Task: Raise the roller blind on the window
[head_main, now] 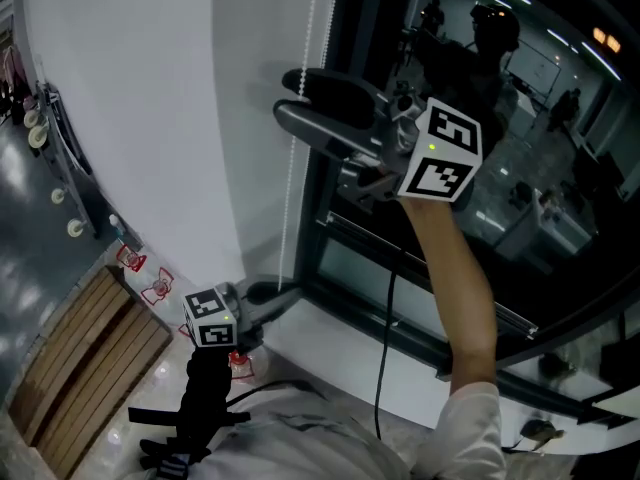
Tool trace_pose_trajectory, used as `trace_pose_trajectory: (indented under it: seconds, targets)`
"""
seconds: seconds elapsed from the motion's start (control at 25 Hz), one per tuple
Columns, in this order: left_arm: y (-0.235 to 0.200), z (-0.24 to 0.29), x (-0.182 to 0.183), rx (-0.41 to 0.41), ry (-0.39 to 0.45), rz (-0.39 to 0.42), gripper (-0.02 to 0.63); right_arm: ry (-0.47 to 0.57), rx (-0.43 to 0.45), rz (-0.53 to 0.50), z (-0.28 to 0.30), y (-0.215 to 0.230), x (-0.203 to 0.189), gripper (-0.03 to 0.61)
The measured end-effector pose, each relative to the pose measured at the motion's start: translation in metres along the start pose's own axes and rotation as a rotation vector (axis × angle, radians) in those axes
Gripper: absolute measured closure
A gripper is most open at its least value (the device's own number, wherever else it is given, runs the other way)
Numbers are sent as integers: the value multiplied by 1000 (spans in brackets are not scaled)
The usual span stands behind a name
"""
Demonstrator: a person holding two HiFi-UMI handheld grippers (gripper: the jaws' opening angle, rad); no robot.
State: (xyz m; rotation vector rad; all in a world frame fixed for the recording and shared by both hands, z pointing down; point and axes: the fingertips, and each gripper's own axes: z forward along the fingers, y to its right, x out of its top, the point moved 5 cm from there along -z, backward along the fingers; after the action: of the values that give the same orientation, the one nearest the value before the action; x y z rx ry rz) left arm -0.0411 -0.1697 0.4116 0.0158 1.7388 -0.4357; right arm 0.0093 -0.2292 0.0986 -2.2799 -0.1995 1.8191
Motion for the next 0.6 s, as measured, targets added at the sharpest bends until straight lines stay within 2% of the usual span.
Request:
trace_pose_trajectory:
  seconds: [0.28, 0.4, 0.52, 0.6]
  targets:
    - [-3, 2, -2, -5, -2, -4, 615, 43, 3, -73, 7, 5, 41, 422]
    - [-2, 2, -2, -6, 0, -4, 615, 55, -12, -103, 9, 3, 50, 445]
    - [-2, 2, -2, -5, -1, -5, 615, 79, -38, -100, 7, 3, 54, 540]
    - [-3, 1, -2, -7, -3, -5, 615, 95, -38, -78, 5, 4, 54, 561]
